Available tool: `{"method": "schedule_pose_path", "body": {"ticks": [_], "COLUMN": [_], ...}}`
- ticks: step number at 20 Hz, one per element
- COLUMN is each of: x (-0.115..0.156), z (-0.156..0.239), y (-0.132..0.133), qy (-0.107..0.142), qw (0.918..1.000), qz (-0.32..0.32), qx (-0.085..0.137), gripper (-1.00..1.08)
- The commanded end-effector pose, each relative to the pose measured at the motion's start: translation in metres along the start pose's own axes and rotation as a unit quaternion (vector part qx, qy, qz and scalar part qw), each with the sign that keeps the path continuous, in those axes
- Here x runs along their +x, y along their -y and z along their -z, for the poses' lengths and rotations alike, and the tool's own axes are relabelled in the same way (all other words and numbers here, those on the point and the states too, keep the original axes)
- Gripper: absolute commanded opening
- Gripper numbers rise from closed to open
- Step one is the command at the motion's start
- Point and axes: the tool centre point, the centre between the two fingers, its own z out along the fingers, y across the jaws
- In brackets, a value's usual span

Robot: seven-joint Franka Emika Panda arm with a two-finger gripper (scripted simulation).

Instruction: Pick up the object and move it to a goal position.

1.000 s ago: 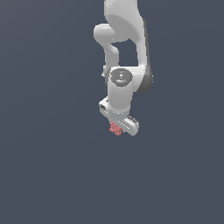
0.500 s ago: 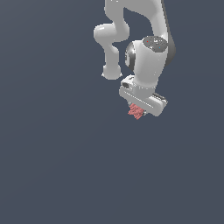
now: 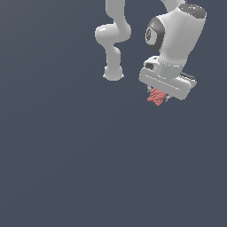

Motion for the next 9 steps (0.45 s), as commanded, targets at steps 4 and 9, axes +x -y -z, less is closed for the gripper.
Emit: {"method": "schedule_pose_path", "body": {"ticks": [4,9], "x": [-0.023,-0.028], "z": [0.019,0.023], "y": [0.011,0.014], "qy": [0.0,0.001], "qw": [1.0,1.0], "qz": [-0.001,-0.001], "qx": [0.0,0.0], "gripper": [-1.0,-1.0]}}
